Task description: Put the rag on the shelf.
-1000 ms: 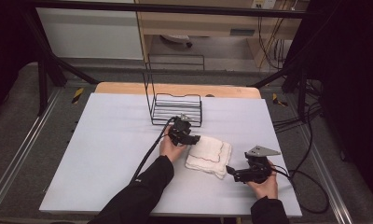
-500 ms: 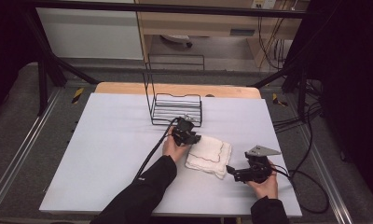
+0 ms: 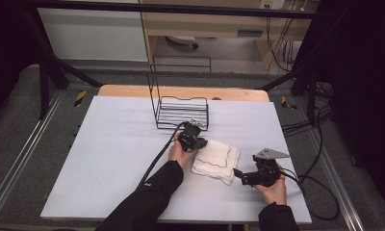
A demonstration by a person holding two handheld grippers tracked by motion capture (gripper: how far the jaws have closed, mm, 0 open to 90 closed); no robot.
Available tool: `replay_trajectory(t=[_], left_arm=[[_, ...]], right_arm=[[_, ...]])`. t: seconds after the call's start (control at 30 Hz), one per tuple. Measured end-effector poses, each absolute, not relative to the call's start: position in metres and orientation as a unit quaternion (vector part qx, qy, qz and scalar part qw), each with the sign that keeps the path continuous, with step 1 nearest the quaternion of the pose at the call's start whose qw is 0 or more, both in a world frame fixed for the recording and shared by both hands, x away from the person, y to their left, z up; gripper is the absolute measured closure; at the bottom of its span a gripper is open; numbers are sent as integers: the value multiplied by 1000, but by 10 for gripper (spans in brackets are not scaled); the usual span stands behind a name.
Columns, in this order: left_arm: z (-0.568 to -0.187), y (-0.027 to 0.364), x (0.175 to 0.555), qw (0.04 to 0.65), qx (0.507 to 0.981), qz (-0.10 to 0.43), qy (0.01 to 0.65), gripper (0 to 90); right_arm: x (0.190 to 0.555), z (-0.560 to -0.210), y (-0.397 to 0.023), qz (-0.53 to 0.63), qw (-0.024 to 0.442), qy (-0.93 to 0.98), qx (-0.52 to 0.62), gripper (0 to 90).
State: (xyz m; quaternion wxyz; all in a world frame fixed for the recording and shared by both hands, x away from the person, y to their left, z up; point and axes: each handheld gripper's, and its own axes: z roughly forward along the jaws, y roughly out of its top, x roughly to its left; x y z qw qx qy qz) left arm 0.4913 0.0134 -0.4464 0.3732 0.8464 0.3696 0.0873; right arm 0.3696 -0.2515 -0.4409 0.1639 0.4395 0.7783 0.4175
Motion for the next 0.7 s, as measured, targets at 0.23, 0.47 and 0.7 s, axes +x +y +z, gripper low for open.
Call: replay_trajectory(t=[0.23,0.47,0.7], left_arm=[[-448,14,490,376,850,93,358,801],[-449,14,488,377,849,96,358,802],[-449,14,488,377,848,96,359,801]], right_arm=[[384,-440,-250,419,169,772,447,26],[405,-441,-246,420,174,765,456,95],[423,-441,-244,420,170,761,464,197]])
